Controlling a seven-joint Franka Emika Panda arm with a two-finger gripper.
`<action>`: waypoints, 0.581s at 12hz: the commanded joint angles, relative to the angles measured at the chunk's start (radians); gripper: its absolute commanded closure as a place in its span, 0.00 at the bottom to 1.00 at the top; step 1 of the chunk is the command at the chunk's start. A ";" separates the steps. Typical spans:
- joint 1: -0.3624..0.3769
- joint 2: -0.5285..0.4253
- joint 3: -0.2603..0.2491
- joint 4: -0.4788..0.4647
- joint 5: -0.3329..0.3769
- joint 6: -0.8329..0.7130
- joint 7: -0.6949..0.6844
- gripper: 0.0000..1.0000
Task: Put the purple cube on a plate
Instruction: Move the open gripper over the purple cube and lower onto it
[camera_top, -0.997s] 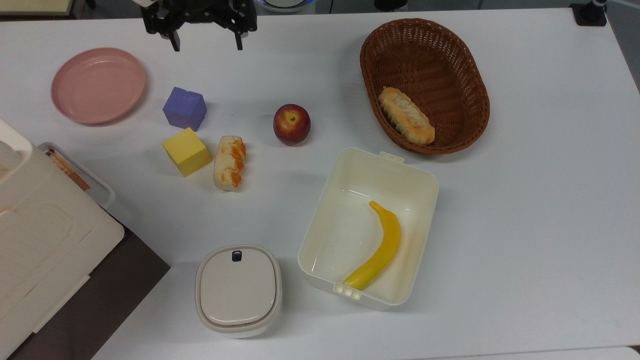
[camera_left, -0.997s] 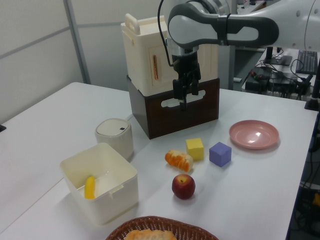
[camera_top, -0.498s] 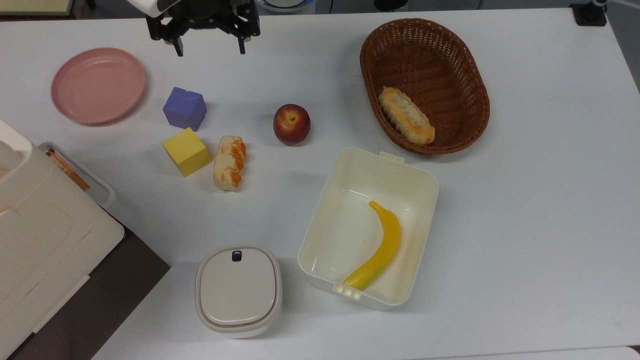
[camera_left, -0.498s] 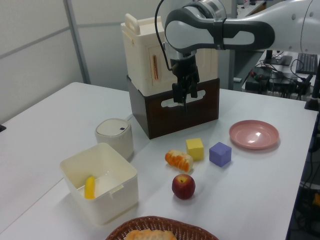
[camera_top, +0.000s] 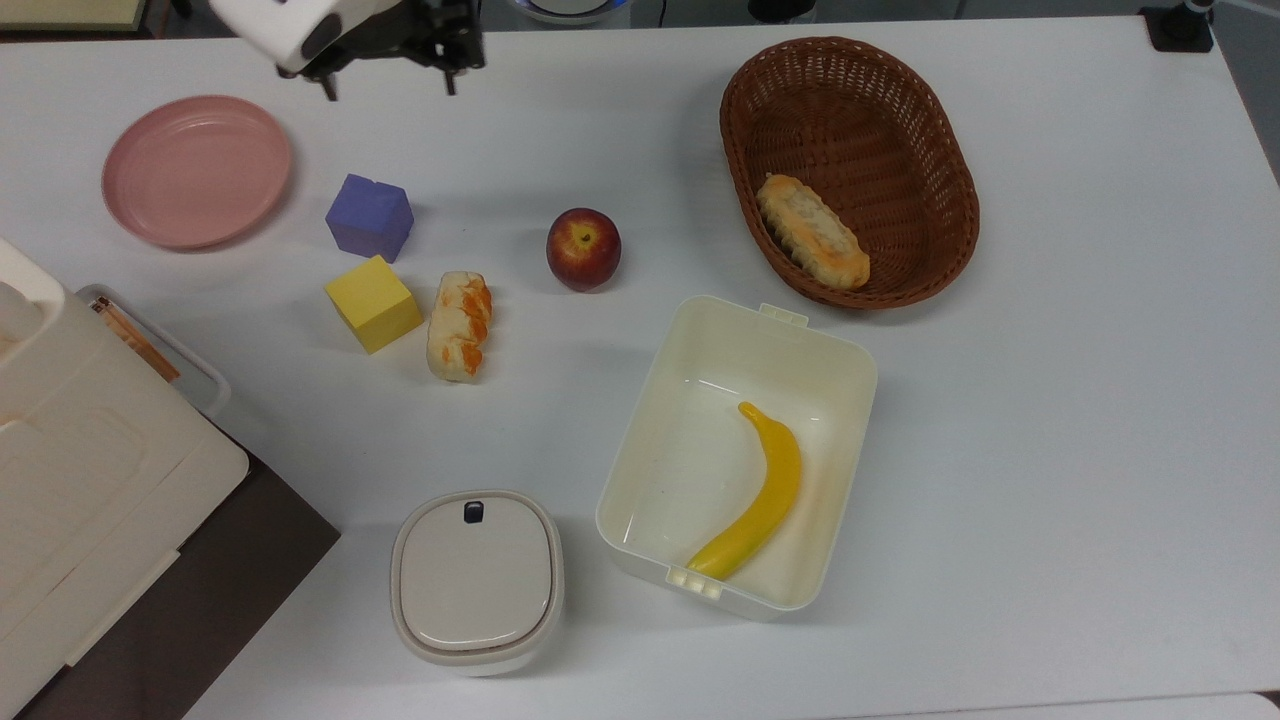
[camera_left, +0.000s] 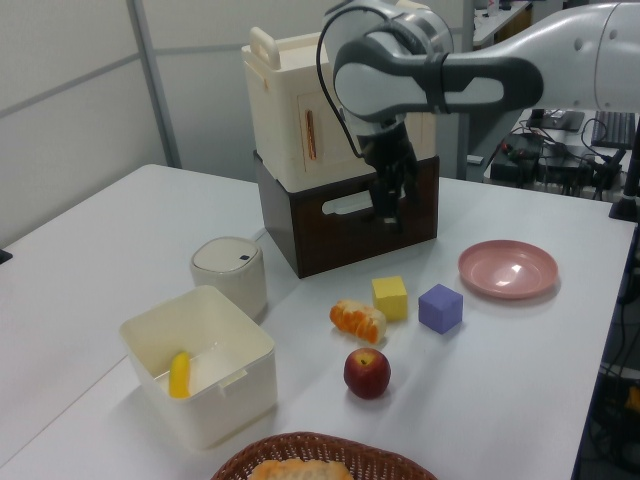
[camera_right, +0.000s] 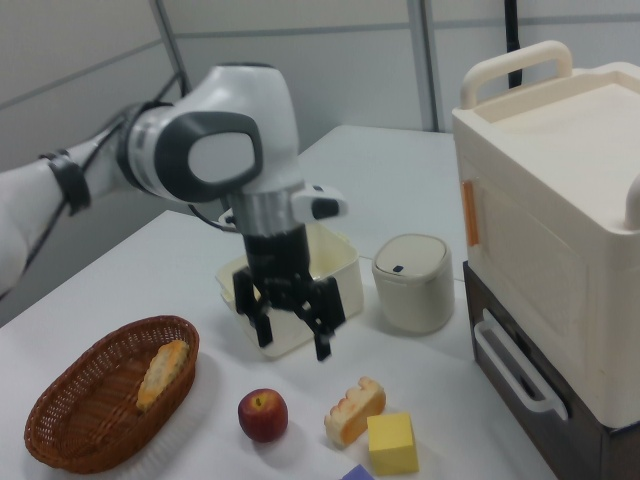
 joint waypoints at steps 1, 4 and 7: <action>-0.050 0.055 -0.010 -0.006 -0.029 -0.021 -0.020 0.00; -0.138 0.109 -0.009 -0.032 -0.023 -0.015 -0.029 0.00; -0.181 0.190 -0.007 -0.037 0.012 -0.012 -0.032 0.00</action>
